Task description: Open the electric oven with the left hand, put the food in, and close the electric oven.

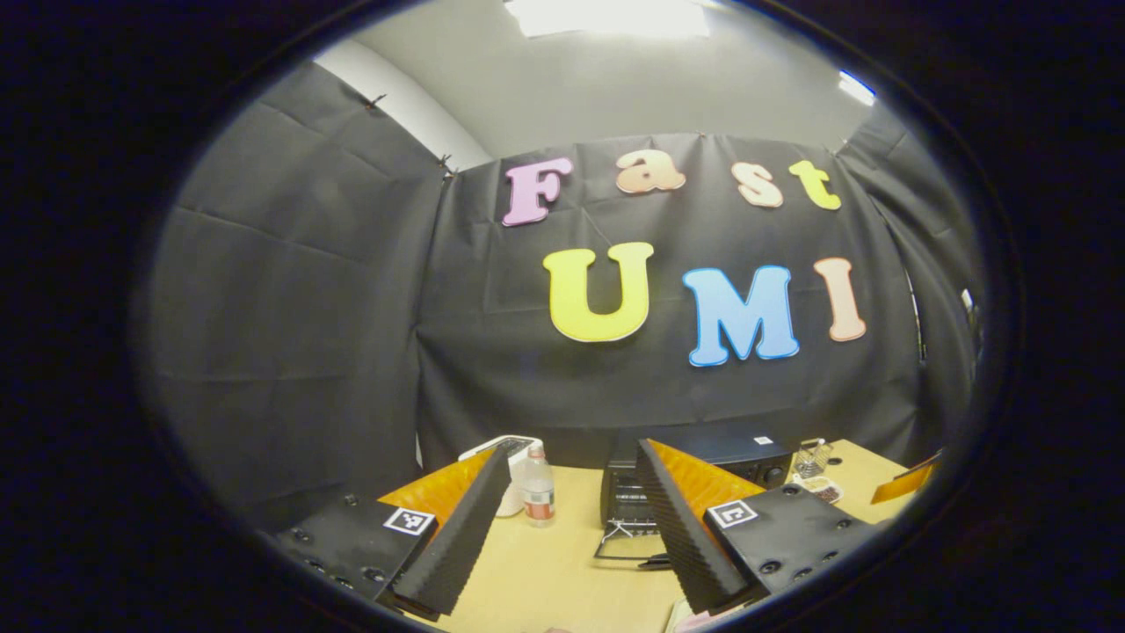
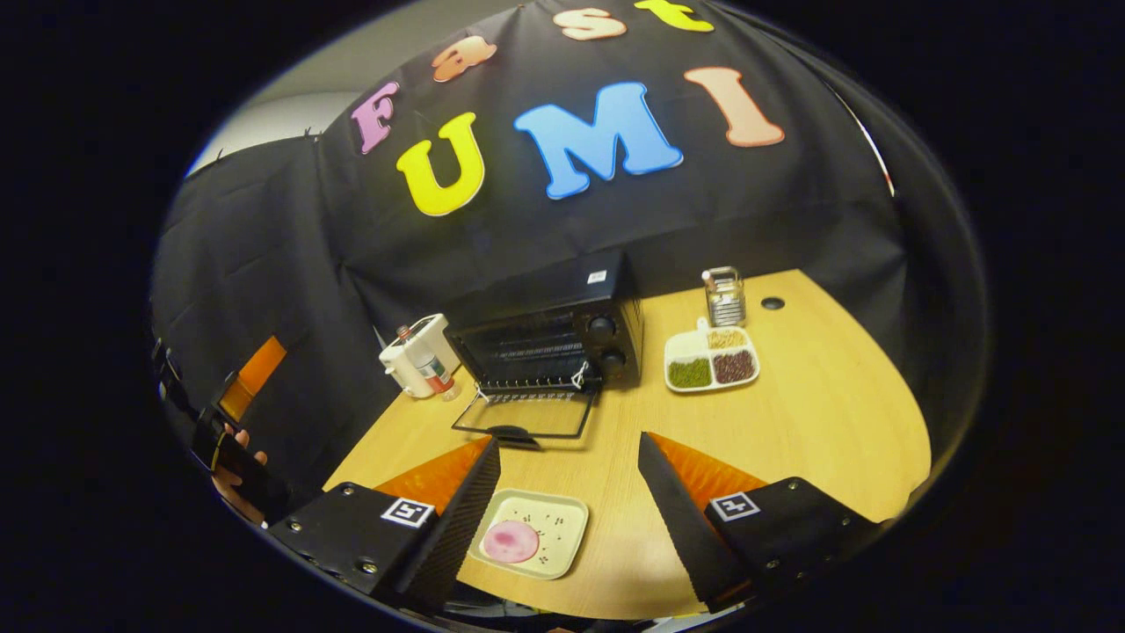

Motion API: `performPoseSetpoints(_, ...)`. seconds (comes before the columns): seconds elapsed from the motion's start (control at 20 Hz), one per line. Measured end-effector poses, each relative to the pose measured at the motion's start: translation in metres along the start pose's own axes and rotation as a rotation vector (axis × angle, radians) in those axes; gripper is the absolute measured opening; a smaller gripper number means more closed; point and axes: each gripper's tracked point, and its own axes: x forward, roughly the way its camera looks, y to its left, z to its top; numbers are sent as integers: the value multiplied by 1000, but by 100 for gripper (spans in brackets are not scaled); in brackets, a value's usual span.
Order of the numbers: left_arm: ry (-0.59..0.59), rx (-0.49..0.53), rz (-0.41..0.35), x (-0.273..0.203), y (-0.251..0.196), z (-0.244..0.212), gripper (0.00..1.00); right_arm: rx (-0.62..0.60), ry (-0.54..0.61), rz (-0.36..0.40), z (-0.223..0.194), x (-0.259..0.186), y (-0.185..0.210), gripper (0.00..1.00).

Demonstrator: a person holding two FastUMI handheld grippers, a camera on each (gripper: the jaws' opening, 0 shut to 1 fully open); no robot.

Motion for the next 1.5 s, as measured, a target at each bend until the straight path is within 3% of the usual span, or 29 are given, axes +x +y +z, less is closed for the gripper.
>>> performPoseSetpoints(0.25, 1, 23, 31, -15, 13, -2, 100, 139, 216, 86, -41, 29, 8, 98)
performPoseSetpoints(0.65, 16, 29, 96, -30, 42, -9, 100, 245, 492, 119, -109, 58, 13, 97)
performPoseSetpoints(1.05, 45, 28, 139, -32, 61, -24, 100, 275, 656, 63, -156, 79, -3, 96)
performPoseSetpoints(1.1, 46, 32, 142, -32, 64, -24, 100, 268, 671, 48, -163, 83, -5, 86)
performPoseSetpoints(1.2, 47, 33, 148, -30, 67, -25, 100, 269, 703, 45, -169, 84, -4, 81)
performPoseSetpoints(1.35, 47, 25, 153, -27, 71, -27, 100, 268, 726, 38, -170, 89, -4, 81)
performPoseSetpoints(1.4, 46, 24, 153, -26, 72, -26, 100, 237, 732, -9, -178, 93, -13, 81)
performPoseSetpoints(1.5, 43, 29, 151, -24, 74, -26, 100, 234, 745, -26, -179, 92, -21, 22)
